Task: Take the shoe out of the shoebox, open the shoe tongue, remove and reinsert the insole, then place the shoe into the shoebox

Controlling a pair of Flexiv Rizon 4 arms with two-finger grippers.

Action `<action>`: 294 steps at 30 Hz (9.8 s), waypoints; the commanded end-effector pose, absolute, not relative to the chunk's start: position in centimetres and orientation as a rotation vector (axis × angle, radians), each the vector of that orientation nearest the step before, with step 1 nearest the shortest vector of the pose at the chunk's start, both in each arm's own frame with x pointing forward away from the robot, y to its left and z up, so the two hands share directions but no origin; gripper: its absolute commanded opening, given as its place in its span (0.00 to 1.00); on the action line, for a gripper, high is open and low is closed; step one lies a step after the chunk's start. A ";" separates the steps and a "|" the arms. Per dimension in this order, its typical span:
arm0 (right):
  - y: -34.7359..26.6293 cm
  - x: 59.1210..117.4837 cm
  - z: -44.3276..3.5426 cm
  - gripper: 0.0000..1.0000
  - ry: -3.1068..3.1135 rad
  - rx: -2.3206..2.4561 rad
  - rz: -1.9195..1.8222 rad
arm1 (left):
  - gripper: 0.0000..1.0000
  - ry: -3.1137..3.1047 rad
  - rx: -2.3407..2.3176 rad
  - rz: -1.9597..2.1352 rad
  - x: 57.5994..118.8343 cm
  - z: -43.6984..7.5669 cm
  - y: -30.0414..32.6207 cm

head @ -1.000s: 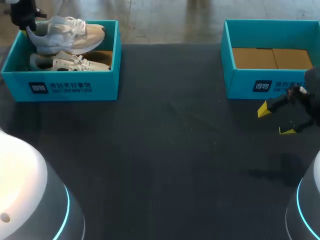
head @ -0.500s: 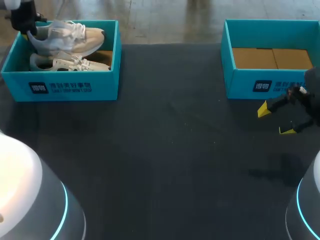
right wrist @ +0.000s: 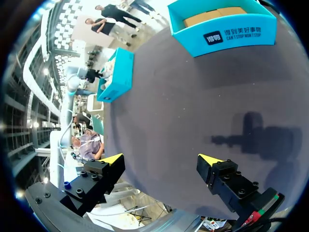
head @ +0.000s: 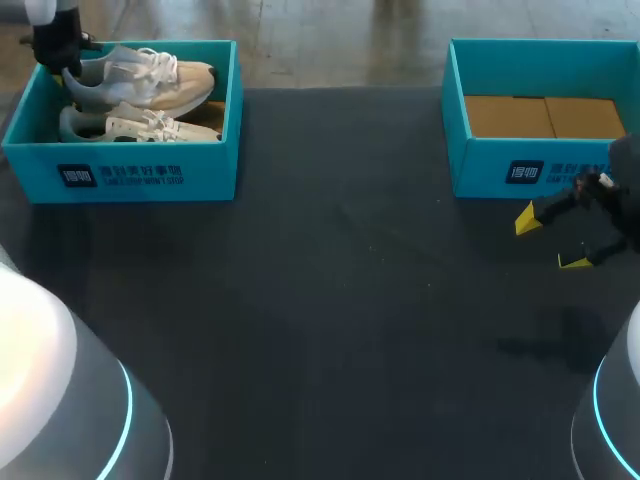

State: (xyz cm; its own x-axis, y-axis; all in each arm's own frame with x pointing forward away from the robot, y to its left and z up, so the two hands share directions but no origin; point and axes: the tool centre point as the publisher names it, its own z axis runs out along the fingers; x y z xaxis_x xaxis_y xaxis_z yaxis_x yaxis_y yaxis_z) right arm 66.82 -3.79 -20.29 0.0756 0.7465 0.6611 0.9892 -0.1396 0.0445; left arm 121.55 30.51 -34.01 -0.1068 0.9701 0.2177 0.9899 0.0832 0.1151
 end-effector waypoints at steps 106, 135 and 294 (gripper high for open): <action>-3.7 66.8 -20.3 1.00 -1.717 -1.945 -0.775 | 1.00 -2.351 -2.258 -0.070 112.4 -20.1 30.1; -3.7 66.8 -20.3 1.00 -1.717 -1.945 -0.775 | 1.00 -2.114 -2.343 -0.024 106.9 -26.2 29.0; -3.7 66.8 -20.3 1.00 -1.717 -1.945 -0.775 | 0.00 -1.949 -2.360 -0.461 97.7 -12.1 23.0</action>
State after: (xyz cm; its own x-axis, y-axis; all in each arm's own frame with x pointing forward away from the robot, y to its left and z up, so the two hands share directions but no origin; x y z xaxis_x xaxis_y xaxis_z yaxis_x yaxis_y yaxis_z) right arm 66.82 -3.78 -20.29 0.0756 0.7465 0.6611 0.9892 -0.1395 0.0445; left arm 101.03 23.80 -12.97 0.1706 0.9596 0.2238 0.9730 -0.2000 0.1156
